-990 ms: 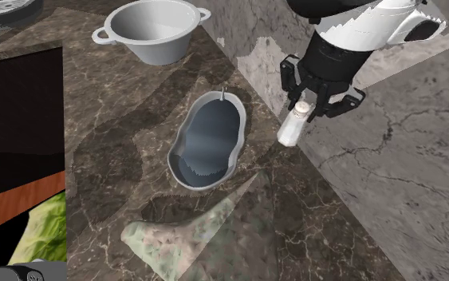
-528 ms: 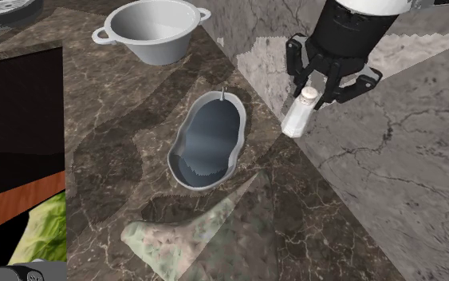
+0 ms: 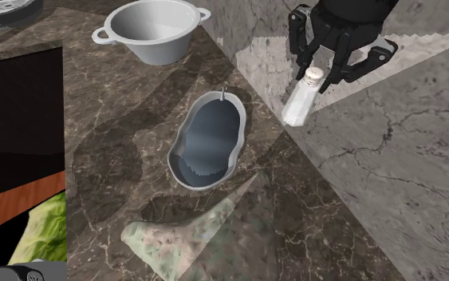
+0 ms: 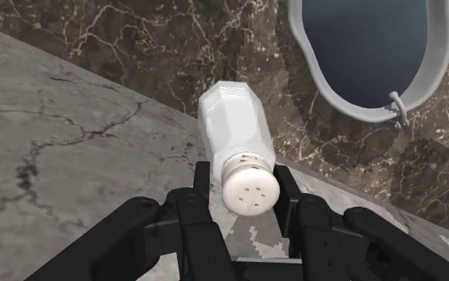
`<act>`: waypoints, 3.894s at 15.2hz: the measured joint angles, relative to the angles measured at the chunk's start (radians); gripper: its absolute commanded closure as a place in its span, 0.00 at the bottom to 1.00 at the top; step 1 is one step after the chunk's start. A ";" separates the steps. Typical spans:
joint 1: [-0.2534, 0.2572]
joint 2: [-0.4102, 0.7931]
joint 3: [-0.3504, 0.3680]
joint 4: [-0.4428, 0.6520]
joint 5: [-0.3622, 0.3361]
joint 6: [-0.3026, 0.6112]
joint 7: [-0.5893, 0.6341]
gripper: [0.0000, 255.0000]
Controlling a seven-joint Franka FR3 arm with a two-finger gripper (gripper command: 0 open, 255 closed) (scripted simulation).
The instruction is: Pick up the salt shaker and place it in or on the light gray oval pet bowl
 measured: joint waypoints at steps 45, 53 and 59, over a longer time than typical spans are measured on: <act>0.136 -0.363 0.116 -0.632 -0.055 0.296 0.234 0.00; 0.134 -0.400 0.116 -0.564 -0.061 0.192 0.243 0.00; 0.132 -0.405 0.112 -0.550 -0.062 0.172 0.238 0.00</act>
